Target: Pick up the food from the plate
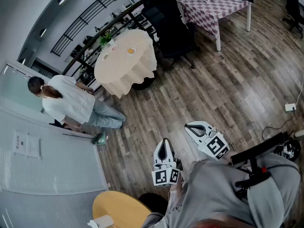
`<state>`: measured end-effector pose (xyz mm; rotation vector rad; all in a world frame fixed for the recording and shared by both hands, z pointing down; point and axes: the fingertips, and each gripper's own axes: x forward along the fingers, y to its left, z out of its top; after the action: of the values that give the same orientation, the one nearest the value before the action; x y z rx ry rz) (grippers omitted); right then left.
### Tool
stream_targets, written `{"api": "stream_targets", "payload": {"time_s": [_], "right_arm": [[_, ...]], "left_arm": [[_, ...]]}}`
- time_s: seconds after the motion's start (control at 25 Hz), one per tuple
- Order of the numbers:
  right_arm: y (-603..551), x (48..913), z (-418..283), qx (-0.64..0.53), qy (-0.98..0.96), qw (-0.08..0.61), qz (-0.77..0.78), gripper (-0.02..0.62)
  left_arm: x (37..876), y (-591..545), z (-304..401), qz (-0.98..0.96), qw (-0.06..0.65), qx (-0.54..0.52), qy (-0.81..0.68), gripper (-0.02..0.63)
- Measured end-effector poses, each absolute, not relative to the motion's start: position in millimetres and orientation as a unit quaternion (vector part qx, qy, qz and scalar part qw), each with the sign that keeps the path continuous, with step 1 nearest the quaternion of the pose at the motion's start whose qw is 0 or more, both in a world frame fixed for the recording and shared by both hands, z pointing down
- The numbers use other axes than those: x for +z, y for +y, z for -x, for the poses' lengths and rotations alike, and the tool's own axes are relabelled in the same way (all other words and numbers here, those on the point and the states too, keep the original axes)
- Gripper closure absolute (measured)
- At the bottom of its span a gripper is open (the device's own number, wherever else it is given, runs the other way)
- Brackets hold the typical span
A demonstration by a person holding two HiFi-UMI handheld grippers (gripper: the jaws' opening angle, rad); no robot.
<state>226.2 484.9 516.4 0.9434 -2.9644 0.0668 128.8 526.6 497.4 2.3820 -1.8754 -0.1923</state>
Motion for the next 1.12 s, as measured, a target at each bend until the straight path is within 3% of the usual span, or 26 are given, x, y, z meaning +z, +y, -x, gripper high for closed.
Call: {"api": "stream_targets", "payload": {"time_s": [1.12], "right_arm": [[445.6, 582.4, -241.2, 0.077, -0.948, 0.096, -0.293, 0.578]], "left_arm": [[515.0, 495.7, -152.6, -0.783, 0.056, -0.057, -0.616, 0.595]]}}
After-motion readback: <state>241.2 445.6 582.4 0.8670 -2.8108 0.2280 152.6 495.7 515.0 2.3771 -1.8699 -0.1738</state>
